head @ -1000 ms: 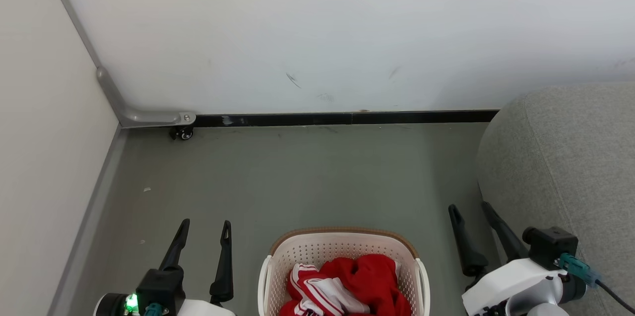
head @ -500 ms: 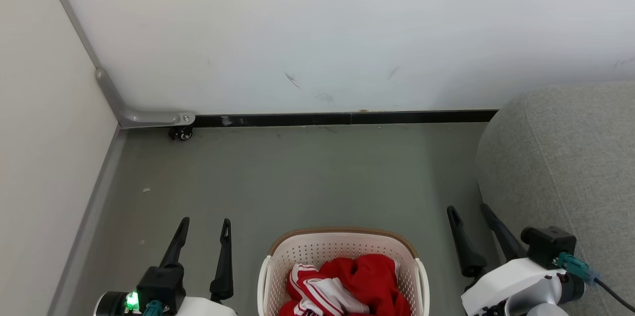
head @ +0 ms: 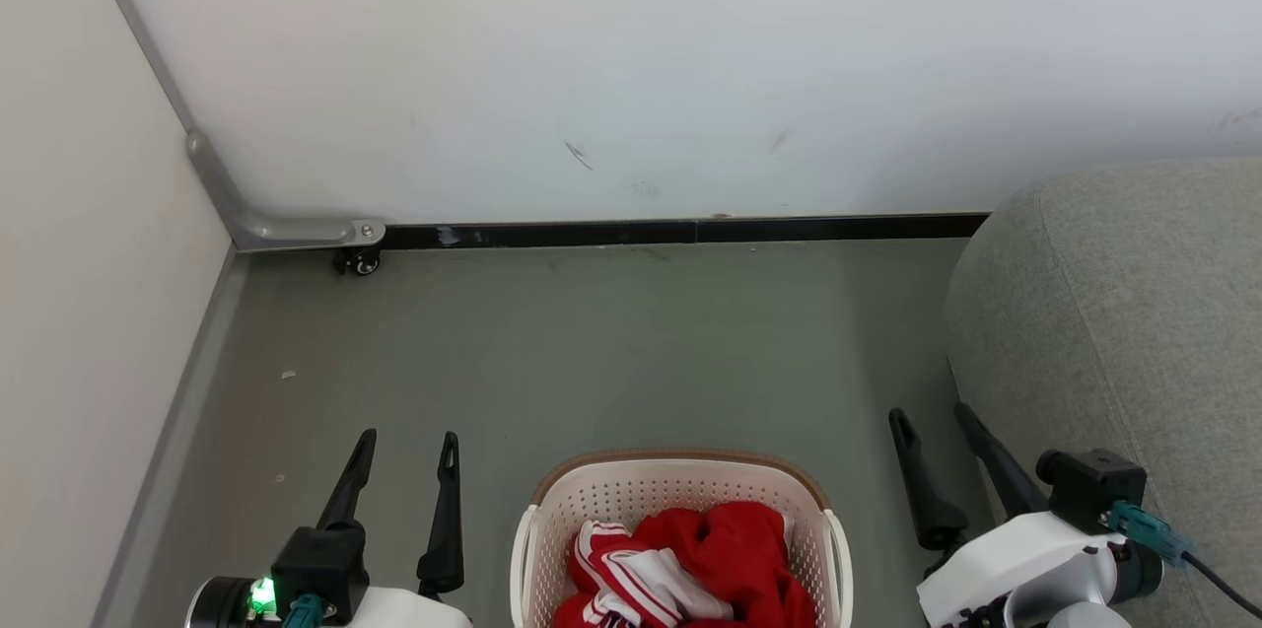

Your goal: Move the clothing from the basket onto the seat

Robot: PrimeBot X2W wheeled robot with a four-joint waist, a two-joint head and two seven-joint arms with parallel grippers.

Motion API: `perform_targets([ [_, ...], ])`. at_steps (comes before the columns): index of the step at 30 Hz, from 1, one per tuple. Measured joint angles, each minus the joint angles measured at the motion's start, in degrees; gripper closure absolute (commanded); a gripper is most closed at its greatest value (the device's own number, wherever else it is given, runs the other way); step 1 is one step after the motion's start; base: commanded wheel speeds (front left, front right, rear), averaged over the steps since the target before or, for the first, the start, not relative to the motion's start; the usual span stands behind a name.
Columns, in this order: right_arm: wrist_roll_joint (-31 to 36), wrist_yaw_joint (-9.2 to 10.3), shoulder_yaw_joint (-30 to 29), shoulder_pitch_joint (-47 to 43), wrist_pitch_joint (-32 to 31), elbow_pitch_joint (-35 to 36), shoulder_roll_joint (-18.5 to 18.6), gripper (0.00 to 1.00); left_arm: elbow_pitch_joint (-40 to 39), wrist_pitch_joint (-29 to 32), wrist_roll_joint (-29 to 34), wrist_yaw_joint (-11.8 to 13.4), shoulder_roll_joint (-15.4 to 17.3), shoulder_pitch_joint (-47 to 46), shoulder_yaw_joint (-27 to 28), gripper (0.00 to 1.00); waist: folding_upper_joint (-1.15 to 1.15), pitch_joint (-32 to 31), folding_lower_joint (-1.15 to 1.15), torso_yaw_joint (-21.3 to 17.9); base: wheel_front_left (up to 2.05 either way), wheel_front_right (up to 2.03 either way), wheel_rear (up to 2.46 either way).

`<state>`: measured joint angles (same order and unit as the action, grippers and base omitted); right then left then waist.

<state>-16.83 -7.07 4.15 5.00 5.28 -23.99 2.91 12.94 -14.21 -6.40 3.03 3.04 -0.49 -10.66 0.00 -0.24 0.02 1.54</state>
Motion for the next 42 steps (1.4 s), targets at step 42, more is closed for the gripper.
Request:
perform_targets([
  [42,2.32,0.00,-2.35,3.96,2.30,6.49,-0.13,0.00,9.73,0.00,3.50,-3.56,0.89,-9.88,-4.53,0.00,0.00,9.70,0.00,-3.58,0.00,0.00,0.00],
])
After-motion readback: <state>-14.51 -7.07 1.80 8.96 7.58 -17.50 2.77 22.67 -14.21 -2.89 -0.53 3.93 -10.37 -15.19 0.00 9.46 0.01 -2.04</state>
